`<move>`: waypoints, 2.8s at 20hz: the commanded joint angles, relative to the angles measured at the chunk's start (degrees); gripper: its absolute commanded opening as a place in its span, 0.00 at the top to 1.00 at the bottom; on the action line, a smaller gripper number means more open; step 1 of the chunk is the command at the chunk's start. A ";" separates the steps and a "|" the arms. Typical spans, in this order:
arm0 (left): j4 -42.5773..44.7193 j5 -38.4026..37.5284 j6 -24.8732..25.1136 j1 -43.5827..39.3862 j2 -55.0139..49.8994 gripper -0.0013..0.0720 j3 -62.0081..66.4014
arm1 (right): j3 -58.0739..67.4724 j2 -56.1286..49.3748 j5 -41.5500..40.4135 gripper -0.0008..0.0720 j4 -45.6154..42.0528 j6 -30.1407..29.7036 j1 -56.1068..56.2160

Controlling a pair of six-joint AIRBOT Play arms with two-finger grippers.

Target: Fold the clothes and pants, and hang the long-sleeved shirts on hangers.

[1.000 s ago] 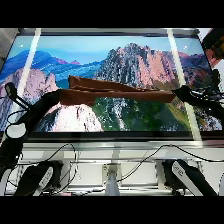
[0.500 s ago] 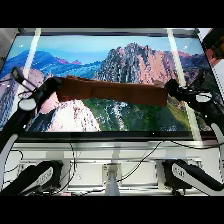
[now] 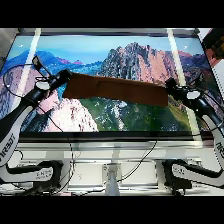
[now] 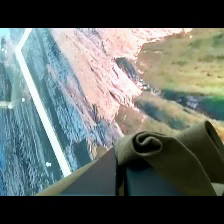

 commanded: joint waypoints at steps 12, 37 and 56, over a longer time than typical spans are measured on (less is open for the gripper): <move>0.39 2.49 0.11 -1.73 -7.04 0.95 1.18 | 12.28 -13.40 4.74 0.96 -4.94 0.52 0.09; 13.86 -55.47 1.81 19.98 -21.55 0.01 29.16 | 12.46 -10.78 11.19 0.42 -8.59 -7.13 0.02; 0.02 -65.85 13.94 21.59 -30.75 0.01 30.56 | 12.46 -10.78 12.17 0.42 -8.94 -7.06 0.02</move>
